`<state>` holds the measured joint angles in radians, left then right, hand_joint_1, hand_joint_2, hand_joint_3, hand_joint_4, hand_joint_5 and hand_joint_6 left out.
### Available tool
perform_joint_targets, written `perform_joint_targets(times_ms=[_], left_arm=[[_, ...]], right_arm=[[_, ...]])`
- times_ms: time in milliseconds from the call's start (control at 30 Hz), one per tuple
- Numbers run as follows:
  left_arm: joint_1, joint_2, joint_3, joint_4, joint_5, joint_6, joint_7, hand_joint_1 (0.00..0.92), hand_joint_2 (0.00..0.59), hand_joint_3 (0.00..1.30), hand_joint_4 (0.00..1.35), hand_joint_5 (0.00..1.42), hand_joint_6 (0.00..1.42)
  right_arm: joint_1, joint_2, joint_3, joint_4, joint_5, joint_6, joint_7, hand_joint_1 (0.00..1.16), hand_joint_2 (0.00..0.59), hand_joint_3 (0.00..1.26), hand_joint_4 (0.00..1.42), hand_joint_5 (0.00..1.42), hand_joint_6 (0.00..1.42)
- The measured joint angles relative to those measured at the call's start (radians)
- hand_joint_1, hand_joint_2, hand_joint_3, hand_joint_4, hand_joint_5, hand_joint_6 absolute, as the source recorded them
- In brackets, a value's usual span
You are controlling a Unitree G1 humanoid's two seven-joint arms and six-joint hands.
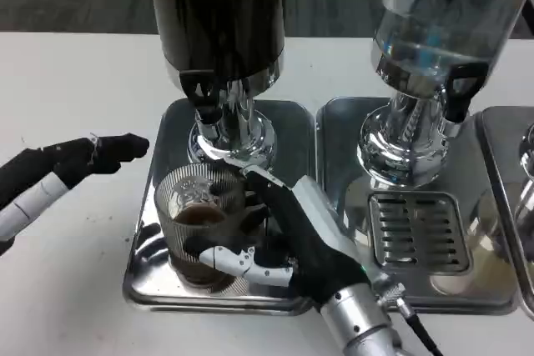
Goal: Grasp the cup under the faucet to collect the drink, then remove the cup.
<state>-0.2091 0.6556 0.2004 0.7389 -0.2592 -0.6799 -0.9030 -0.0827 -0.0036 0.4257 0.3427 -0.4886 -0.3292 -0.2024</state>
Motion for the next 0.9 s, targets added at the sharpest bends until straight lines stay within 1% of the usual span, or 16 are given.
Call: perform_joint_targets(times_ms=[200, 900], left_arm=[[-0.003, 0.000, -0.014, 0.010, 0.000, 0.000, 0.000, 0.000, 0.104, 0.28, 0.21, 0.16, 0.16], [-0.003, 0.000, -0.015, 0.017, 0.000, -0.001, -0.001, 0.000, 0.108, 0.27, 0.20, 0.15, 0.17]], right_arm=[[0.006, -0.001, -0.003, 0.001, 0.000, -0.010, -0.009, 0.62, 0.216, 0.29, 0.39, 0.51, 0.63], [0.030, -0.004, -0.018, -0.010, -0.014, -0.016, -0.051, 0.63, 0.221, 0.33, 0.45, 0.59, 0.75]])
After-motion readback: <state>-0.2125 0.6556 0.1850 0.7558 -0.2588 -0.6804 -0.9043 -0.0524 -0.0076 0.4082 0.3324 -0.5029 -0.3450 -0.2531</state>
